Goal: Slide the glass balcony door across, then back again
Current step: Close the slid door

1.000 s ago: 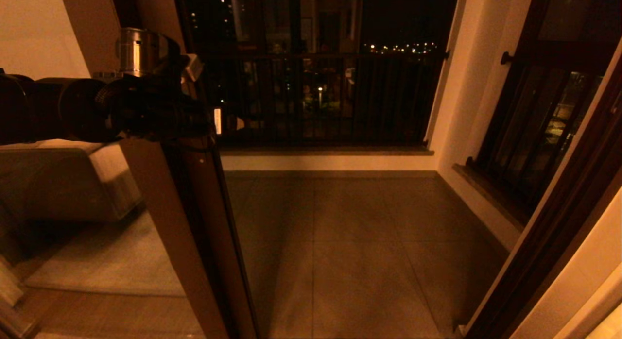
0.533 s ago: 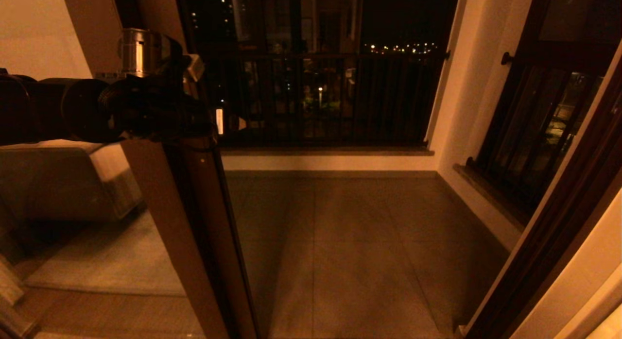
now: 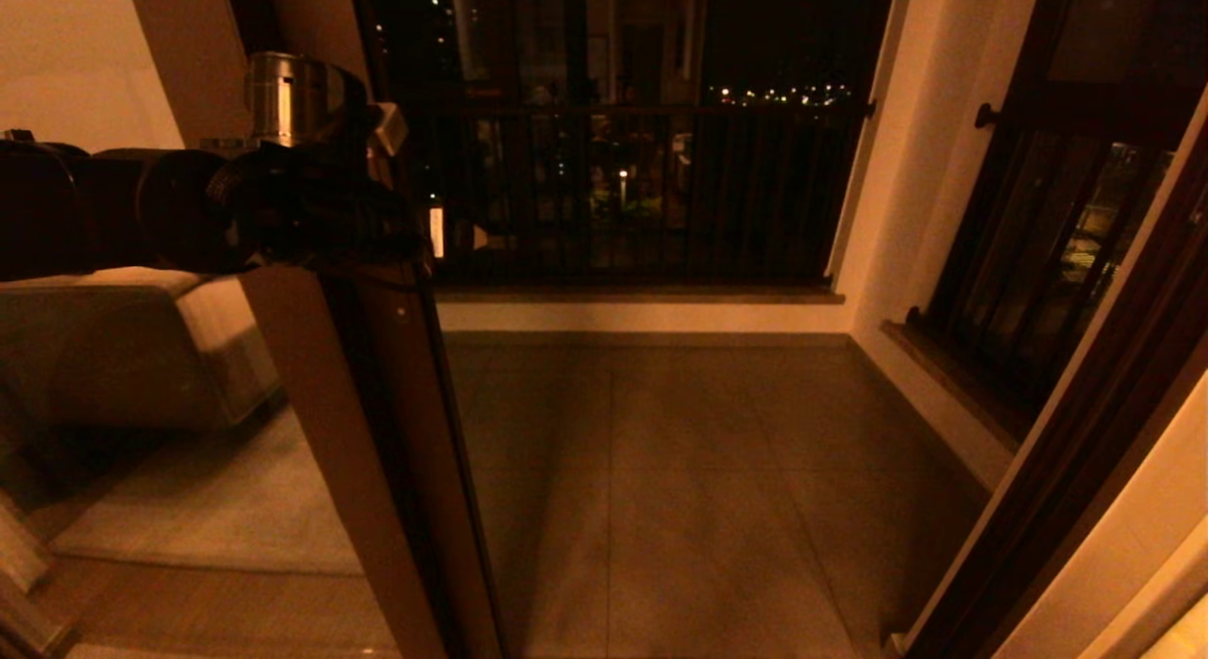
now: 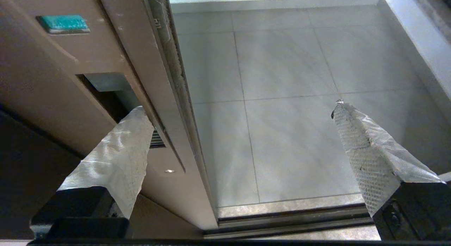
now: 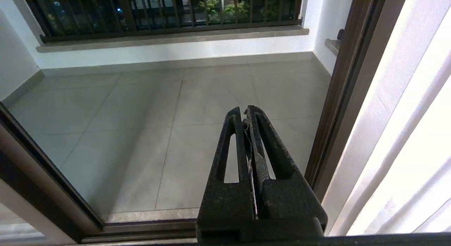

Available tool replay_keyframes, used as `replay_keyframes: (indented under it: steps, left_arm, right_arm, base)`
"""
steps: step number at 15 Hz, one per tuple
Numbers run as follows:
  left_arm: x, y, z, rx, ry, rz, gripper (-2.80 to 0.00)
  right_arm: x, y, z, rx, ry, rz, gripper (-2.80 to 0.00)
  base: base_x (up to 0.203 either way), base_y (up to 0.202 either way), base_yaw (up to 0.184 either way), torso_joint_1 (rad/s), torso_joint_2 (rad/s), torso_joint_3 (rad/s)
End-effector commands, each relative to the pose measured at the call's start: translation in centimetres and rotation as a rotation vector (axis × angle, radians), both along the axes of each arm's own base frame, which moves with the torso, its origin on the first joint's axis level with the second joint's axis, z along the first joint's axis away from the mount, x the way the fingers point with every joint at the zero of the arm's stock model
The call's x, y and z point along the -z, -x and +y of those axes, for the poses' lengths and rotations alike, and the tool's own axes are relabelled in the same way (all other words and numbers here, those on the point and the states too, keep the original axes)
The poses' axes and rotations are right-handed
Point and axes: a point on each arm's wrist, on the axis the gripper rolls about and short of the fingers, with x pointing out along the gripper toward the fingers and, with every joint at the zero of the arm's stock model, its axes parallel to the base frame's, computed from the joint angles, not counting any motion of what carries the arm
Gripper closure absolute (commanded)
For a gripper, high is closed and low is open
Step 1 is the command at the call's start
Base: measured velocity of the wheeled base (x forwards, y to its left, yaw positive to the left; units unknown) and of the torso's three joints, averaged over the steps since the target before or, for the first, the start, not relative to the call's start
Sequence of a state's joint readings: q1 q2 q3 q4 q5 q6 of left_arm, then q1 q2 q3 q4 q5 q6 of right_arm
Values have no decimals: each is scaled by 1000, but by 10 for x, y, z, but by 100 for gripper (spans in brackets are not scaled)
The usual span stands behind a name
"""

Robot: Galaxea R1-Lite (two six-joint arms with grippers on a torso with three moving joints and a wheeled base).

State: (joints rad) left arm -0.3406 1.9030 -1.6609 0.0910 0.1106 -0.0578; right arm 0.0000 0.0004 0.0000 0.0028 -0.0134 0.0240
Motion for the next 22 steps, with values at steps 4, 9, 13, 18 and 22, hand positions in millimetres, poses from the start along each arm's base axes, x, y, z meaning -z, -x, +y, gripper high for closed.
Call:
replay_keyframes:
  steps: [4, 9, 13, 18, 22]
  left_arm:
    - [1, -2, -7, 19, 8, -17, -280]
    - [-1, 3, -21, 55, 14, -39, -280]
    - [0, 4, -26, 71, 13, -36, -280]
    - [3, 5, -34, 117, -5, -34, -280]
    - [3, 8, -42, 190, 9, -29, -280]
  right_arm:
    - [0, 0, 0, 0, 0, 0, 0]
    - [0, 0, 0, 0, 0, 1, 0]
    - [0, 0, 0, 0, 0, 0, 0]
    - [0, 0, 0, 0, 0, 0, 0]
    - [0, 0, 0, 0, 0, 0, 0]
  base:
    - [0, 0, 0, 0, 0, 0]
    - [0, 0, 0, 0, 0, 0]
    - [0, 0, 0, 0, 0, 0]
    - [0, 0, 0, 0, 0, 0]
    - [0, 0, 0, 0, 0, 0]
